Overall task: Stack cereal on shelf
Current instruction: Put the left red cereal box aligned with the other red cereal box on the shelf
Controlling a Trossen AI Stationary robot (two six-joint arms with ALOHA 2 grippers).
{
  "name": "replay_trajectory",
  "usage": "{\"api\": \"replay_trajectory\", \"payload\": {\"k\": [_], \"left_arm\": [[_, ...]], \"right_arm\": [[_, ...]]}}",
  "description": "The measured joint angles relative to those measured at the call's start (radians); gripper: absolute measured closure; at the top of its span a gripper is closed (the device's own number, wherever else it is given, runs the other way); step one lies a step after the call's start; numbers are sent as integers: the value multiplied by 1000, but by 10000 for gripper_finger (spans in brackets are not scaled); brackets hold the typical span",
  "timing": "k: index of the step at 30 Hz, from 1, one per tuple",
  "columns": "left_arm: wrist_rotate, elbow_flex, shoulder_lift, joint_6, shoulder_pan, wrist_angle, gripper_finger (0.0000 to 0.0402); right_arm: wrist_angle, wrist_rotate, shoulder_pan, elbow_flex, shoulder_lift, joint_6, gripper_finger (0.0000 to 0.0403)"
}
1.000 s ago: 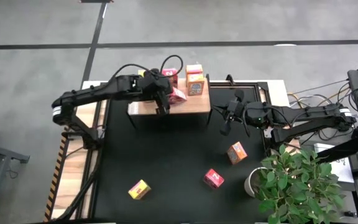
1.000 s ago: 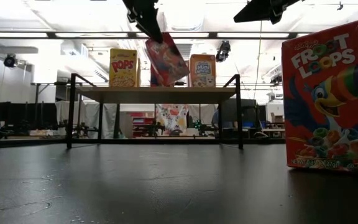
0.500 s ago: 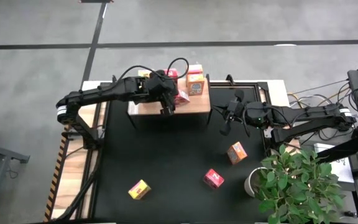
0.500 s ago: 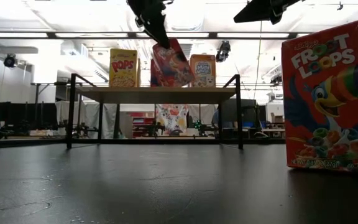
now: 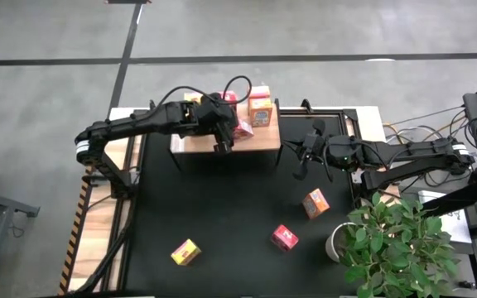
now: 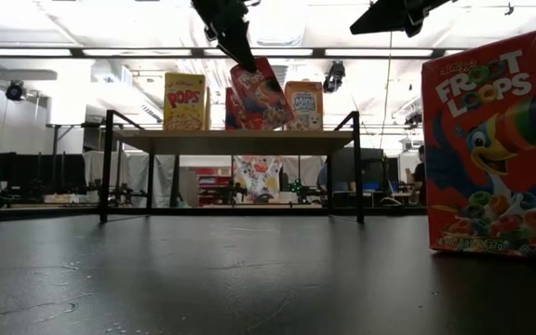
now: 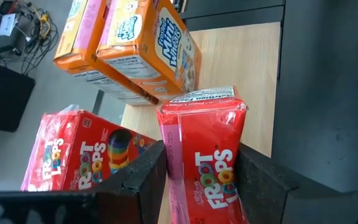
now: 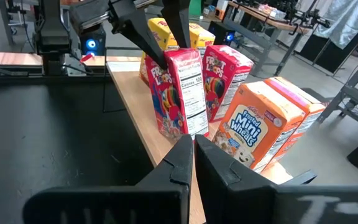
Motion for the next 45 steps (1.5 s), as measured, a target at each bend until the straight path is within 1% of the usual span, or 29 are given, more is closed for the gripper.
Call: {"api": "replay_trajectory", "payload": {"k": [7,14,16,22,25,34,39,41,45], "left_arm": [[5,28,2,1,4,-12,246],[4,29,2,2,7,-21,244],[4,29,2,0,7,-25,236],[1,29,2,-1,9,-25,190],[0,29,2,-1,14,-22,177],[-8,30,-3,6,17,-10,173],[-9,30,-46,1,-1,-13,173],[-9,21,-64,-3,-17,15,174],[-6,-47,-103,5,-43,170,186]], "right_arm": [[2,2,0,0,0,0,394],[2,6,0,0,0,3,394],[2,6,0,0,0,3,394],[1,6,0,0,0,3,394],[1,6,0,0,0,3,394],[-1,6,0,0,0,13,394],[-21,7,0,0,0,26,394],[-40,7,0,0,0,39,394],[-46,7,0,-2,0,47,394]]}}
